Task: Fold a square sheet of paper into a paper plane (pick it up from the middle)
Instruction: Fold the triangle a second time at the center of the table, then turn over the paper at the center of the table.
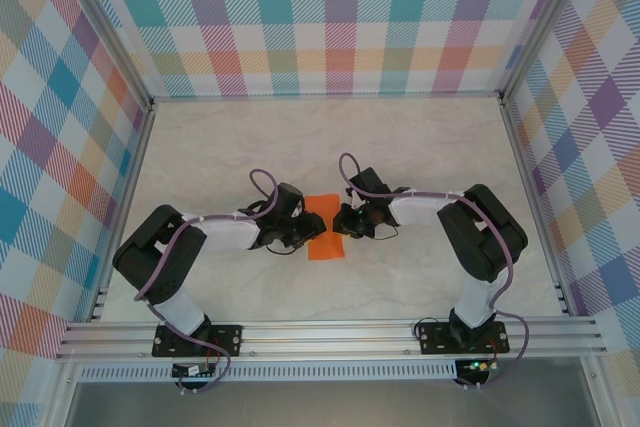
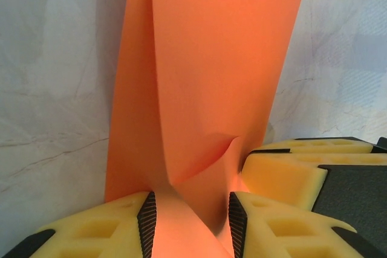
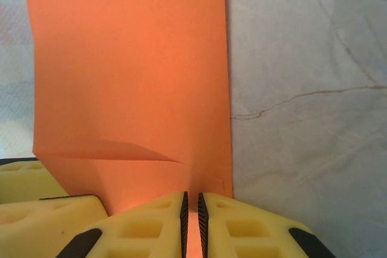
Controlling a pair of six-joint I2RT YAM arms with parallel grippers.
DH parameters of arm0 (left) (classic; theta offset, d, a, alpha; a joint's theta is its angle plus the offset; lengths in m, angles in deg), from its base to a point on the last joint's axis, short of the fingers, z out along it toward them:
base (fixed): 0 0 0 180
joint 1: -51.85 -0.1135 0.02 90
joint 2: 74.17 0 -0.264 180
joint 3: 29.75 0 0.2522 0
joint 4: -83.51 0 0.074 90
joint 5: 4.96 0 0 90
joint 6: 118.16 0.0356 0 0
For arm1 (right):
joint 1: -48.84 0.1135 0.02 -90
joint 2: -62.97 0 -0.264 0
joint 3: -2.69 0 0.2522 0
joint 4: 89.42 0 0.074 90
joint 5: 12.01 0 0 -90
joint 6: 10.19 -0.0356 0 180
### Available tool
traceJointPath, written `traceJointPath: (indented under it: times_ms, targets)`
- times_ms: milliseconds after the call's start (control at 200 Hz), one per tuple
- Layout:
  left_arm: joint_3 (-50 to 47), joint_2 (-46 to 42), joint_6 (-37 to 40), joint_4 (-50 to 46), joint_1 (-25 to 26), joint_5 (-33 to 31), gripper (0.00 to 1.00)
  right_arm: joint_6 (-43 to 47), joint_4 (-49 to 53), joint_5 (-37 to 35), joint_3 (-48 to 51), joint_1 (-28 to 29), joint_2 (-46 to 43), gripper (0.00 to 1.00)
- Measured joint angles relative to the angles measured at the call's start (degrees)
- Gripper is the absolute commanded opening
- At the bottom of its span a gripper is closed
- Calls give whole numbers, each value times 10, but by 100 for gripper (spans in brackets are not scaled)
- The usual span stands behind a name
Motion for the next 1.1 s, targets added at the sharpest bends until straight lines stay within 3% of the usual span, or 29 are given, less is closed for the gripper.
traceJointPath:
  times_ms: [365, 795, 955, 1105]
  targets:
    - [18, 0, 32, -20, 0, -18, 31, 0, -8, 4, 3, 0, 0, 16]
    - [23, 2, 47, -16, 0, -31, 13, -2, -10, 4, 5, 0, -2, 18]
    - [23, 2, 50, -14, 0, -37, 5, -2, -7, 1, 14, 0, -23, 31]
    - [23, -5, 59, -25, 0, -46, 3, 1, 11, -21, 24, -1, -93, 53]
